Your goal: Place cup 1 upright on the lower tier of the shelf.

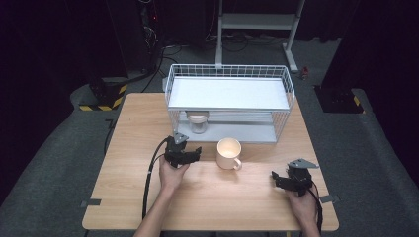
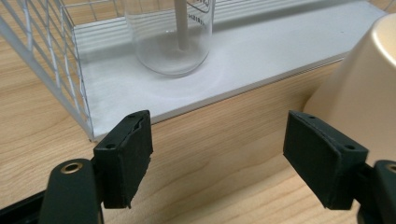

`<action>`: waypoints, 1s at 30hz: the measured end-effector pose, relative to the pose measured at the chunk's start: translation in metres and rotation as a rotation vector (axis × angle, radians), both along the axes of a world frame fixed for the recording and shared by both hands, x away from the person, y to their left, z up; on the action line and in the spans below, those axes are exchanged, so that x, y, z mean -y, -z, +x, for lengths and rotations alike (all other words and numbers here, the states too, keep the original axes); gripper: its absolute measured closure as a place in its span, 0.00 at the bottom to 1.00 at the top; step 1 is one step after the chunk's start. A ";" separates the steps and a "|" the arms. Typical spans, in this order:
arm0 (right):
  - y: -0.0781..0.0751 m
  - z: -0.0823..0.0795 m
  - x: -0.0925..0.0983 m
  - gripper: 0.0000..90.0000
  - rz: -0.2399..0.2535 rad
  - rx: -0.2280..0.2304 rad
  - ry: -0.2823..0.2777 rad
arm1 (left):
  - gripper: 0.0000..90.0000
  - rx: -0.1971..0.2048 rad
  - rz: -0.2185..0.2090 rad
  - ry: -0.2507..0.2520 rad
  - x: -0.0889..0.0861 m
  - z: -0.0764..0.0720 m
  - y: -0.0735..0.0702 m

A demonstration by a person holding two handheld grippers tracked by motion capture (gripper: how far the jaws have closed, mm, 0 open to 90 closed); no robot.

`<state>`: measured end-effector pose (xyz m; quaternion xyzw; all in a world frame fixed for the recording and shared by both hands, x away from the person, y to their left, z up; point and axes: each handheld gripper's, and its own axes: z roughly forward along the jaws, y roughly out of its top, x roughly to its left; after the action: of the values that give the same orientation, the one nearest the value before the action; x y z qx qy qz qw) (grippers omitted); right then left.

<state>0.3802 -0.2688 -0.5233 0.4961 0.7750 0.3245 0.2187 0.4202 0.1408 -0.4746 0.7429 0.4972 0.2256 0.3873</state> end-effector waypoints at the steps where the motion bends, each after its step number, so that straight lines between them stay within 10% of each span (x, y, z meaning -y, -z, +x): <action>1: 0.000 0.000 0.000 0.28 0.000 0.000 0.000 | 0.27 0.000 -0.003 0.002 -0.001 -0.002 -0.001; 30: 0.000 0.000 0.000 0.28 0.000 0.001 -0.001 | 0.26 -0.028 -0.008 -0.016 -0.021 -0.054 0.024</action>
<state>0.3803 -0.2689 -0.5234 0.4957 0.7752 0.3246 0.2189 0.3662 0.1618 -0.4983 0.7404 0.5095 0.2163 0.3812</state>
